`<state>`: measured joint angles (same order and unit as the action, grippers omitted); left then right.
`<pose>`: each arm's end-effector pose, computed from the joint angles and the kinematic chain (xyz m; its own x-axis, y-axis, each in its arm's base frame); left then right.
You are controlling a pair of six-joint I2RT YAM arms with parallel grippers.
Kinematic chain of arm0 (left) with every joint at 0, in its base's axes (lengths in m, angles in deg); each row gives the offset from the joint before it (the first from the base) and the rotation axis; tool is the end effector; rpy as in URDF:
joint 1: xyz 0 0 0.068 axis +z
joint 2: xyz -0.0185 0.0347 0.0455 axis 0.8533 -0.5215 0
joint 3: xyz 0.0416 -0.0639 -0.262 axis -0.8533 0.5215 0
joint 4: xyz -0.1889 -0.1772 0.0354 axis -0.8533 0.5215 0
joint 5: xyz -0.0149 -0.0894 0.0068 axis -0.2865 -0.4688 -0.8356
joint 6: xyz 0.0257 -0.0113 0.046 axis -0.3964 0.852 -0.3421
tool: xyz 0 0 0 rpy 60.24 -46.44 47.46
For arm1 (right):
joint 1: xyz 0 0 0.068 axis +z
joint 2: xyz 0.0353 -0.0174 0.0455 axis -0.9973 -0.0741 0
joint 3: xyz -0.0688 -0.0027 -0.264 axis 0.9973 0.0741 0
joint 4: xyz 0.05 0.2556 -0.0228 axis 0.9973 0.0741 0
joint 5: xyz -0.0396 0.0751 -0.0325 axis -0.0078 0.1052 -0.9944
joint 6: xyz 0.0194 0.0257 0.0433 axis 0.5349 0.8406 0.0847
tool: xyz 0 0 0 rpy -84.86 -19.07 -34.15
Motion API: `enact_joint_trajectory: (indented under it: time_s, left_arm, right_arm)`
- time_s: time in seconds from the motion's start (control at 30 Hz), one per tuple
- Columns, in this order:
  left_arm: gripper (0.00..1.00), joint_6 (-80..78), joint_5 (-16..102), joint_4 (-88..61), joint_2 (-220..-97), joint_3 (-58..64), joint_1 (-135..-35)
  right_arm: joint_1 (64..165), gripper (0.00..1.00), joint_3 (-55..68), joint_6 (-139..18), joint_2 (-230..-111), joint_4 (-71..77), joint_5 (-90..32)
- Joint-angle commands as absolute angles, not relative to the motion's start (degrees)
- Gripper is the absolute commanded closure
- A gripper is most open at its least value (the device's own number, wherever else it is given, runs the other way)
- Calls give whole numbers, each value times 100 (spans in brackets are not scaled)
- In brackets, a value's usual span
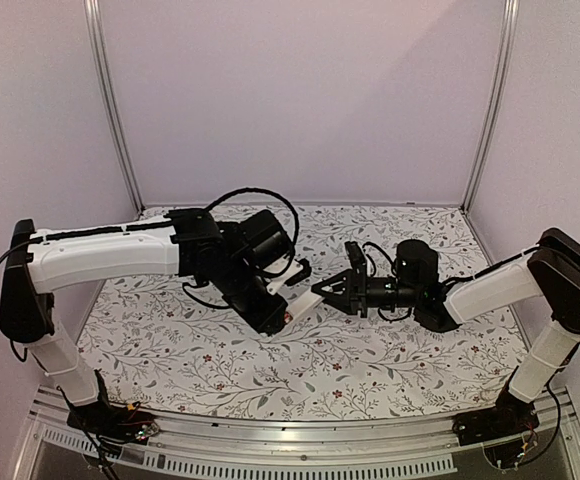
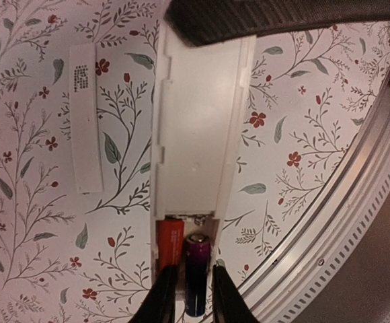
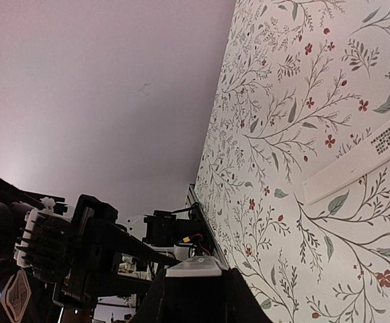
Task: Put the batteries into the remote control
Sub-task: Place the battery in the battery compartment, then load the battery into the battery compartment.
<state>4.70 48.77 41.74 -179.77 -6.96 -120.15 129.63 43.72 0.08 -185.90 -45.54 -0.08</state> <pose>0.1627 -0.3044 0.2703 -0.6811 0.6446 -0.3473 0.7192 0.6779 -0.1523 0.2236 0.2444 0.1812 -0.9524 0.1134 -0.2830 -0.2605 0.1795 0.9486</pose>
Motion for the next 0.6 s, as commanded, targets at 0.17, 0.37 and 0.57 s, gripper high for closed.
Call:
enact_joint_trajectory:
  time_s: [0.17, 0.37, 0.57]
  left_arm:
    - [73, 513, 5129, 4206, -17938, -801, -12062]
    - [58, 533, 5368, 4115, -17596, -846, -12053]
    - [55, 297, 5500, 4024, -17014, -683, -11987]
  right_arm:
    - [13033, 100, 4403, 87, -18624, -4836, 89]
    - [13039, 100, 4421, 96, -18633, -4829, 65]
    - [13032, 100, 4423, 96, -18618, -4795, 68]
